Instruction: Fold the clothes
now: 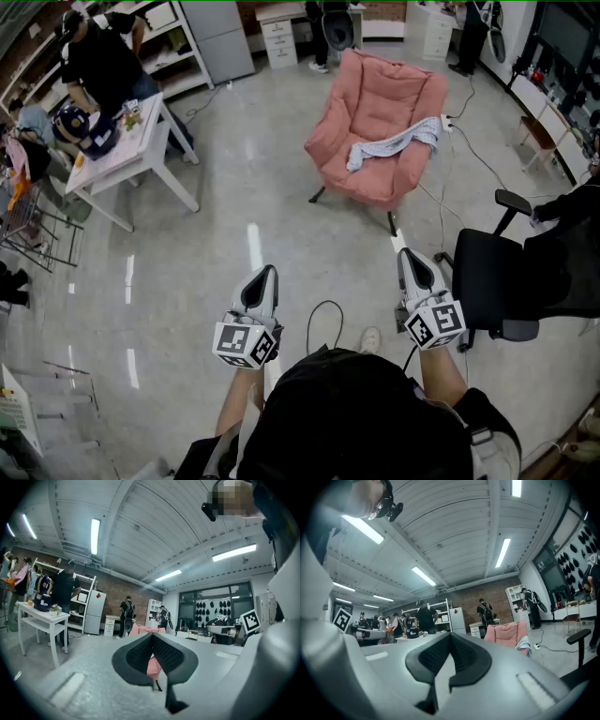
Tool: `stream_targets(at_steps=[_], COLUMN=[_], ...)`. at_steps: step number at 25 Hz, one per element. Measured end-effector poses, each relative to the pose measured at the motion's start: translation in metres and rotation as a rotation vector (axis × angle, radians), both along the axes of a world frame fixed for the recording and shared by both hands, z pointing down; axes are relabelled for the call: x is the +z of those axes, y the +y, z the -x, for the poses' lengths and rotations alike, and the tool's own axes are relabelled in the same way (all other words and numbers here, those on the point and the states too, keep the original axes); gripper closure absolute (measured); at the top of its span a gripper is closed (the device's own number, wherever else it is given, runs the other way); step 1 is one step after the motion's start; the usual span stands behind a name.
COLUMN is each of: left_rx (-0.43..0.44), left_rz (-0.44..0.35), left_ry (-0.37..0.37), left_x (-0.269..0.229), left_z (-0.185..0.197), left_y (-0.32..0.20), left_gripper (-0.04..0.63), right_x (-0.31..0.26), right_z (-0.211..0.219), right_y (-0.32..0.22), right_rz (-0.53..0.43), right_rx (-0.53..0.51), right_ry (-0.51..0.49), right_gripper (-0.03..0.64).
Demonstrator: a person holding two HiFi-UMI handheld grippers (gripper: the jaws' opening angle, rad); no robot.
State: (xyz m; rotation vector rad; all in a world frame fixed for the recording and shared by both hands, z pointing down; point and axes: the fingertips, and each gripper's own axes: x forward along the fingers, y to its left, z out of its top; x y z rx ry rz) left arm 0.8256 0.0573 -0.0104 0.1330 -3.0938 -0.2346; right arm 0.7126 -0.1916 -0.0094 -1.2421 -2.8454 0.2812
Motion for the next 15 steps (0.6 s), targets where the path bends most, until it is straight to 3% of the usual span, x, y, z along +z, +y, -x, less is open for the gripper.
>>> stream_targets(at_steps=[15], left_rx=[0.022], left_rz=[-0.002], left_ry=[-0.041], left_x=[-0.011], left_z=[0.018], left_y=[-0.017], left_gripper=[0.592], right_x=[-0.001], right_z=[0.022], right_y=[-0.015], right_rz=[0.032], right_rx=[0.006], right_ry=[0.006], right_gripper=[0.613])
